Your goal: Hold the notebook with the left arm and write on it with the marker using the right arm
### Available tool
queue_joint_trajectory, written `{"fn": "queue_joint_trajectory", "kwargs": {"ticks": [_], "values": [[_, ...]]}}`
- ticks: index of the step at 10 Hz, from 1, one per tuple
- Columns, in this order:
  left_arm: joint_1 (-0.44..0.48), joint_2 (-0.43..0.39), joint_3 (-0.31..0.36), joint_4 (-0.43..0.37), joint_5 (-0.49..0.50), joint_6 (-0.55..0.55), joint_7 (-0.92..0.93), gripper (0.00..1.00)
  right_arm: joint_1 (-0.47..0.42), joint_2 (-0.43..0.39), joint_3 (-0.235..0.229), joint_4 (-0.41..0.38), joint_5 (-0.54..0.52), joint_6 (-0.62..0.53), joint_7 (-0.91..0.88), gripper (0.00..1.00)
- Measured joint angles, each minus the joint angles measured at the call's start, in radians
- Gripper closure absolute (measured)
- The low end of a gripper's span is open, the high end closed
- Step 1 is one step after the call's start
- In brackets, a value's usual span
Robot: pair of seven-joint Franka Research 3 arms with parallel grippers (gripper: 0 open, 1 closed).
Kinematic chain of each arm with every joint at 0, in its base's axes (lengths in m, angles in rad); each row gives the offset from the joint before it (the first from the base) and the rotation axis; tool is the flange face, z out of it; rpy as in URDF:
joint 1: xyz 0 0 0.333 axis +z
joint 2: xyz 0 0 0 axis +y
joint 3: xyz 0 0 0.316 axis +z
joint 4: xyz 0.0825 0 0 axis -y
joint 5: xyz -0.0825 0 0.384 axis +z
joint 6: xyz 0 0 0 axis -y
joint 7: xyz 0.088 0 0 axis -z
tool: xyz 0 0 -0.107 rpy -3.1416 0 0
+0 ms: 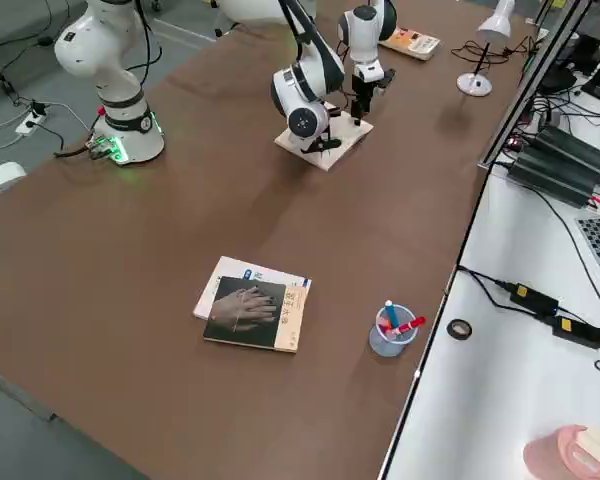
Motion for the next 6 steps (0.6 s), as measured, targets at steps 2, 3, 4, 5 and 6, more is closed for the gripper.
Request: {"fn": "queue_joint_trajectory", "kwargs": {"ticks": [2, 3, 4, 5, 6], "values": [[0.000, 0.000, 0.000, 0.000, 0.000, 0.000, 0.000, 0.00, 0.000, 0.000, 0.000, -0.004, 0.004, -0.001, -0.006, 0.83], [0.000, 0.000, 0.000, 0.000, 0.000, 0.000, 0.000, 0.00, 0.000, 0.000, 0.000, -0.006, 0.005, -0.002, -0.011, 0.83], [0.000, 0.000, 0.000, 0.000, 0.000, 0.000, 0.000, 0.00, 0.000, 0.000, 0.000, -0.007, 0.005, -0.003, -0.013, 0.83], [0.000, 0.000, 0.000, 0.000, 0.000, 0.000, 0.000, 0.00, 0.000, 0.000, 0.000, -0.008, 0.006, -0.004, -0.015, 0.83], [0.000, 0.000, 0.000, 0.000, 0.000, 0.000, 0.000, 0.00, 0.002, 0.000, 0.000, -0.009, 0.011, -0.004, -0.015, 0.83]]}}
